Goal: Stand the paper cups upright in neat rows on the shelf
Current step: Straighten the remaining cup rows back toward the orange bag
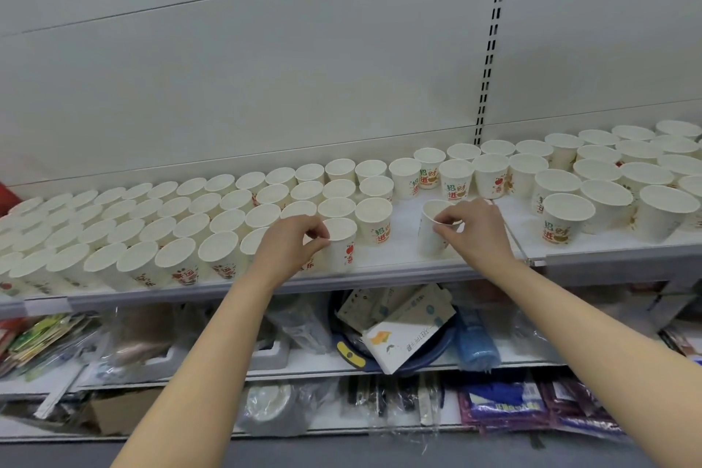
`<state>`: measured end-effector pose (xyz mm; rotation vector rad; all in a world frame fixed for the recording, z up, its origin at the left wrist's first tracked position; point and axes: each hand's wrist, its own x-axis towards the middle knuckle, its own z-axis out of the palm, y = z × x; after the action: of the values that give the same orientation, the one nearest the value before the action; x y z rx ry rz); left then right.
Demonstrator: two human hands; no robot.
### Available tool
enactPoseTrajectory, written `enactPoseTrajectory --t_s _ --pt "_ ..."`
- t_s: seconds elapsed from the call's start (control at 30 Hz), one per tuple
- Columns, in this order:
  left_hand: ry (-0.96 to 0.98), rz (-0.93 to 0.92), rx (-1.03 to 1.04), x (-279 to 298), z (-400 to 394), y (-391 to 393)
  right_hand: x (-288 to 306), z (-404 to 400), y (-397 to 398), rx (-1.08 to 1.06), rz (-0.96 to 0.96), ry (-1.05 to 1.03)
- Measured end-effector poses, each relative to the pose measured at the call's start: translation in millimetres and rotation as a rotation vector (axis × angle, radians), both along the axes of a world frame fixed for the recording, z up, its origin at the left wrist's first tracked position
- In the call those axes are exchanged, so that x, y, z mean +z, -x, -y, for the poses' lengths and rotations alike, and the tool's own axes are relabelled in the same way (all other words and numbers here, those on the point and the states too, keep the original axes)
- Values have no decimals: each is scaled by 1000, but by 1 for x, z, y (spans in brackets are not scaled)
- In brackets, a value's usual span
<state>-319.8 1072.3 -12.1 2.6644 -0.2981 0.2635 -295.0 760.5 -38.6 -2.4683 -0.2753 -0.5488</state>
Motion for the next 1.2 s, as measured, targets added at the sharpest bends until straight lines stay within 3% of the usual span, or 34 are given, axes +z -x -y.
enactPoseTrajectory --t_s 0.3,0.73,1.2 --pt "-154 -15 -20 -5 -6 -13 -3 -22 -4 -6 -26 57" --pt "-342 158 -23 -10 19 -14 -7 -42 -5 -4 -9 139" --pt "-122 62 16 -20 3 -19 -13 -40 -8 -3 41 224"
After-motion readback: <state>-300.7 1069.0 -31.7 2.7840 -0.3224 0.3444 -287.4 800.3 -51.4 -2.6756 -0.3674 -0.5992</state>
